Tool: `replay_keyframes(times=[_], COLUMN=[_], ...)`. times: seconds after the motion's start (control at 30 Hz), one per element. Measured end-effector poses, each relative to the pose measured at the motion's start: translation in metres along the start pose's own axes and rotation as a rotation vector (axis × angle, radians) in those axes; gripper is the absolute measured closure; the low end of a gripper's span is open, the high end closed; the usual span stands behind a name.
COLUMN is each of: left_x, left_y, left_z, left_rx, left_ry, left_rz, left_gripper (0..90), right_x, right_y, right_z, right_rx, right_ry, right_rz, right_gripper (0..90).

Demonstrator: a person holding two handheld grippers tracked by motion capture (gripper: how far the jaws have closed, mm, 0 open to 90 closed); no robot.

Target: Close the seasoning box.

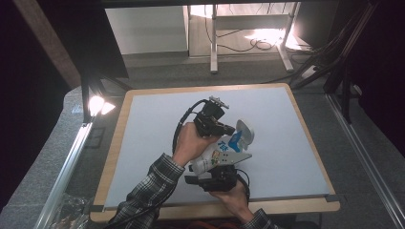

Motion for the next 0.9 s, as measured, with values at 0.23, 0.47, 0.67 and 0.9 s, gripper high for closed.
replay_keyframes(times=[0.23, 0.47, 0.67, 0.9], left_x=[0.0, 0.0001, 0.0006, 0.0008], left_y=[-0.0005, -0.0002, -0.0001, 0.0005], left_z=[0.0009, 0.0008, 0.0015, 0.002], left_rx=[-0.003, -0.003, -0.004, -0.002], left_ry=[-0.002, -0.004, -0.009, -0.015], left_rz=[0.001, 0.004, 0.012, 0.027], left_gripper=[90.0, 90.0, 90.0, 90.0], right_x=[0.0003, 0.0001, 0.0001, 0.0001], right_y=[0.0001, 0.0001, 0.0001, 0.0004], right_z=[0.0004, 0.0002, 0.0002, 0.0], right_rx=[-0.002, -0.002, -0.002, -0.003], right_ry=[-0.005, -0.005, -0.005, -0.003], right_rz=[0.002, 0.001, 0.001, 0.0], right_gripper=[52.3, 52.4, 52.3, 52.3])
Point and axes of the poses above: each handheld gripper's, and its own axes: x roughly forward along the jaws, z roughly out of its underside, y roughly to its right, the point moved 9 cm from there along x, roughly forward along the jaws, and after that the axes turned 5 degrees about -z, right-handed, at the moved point
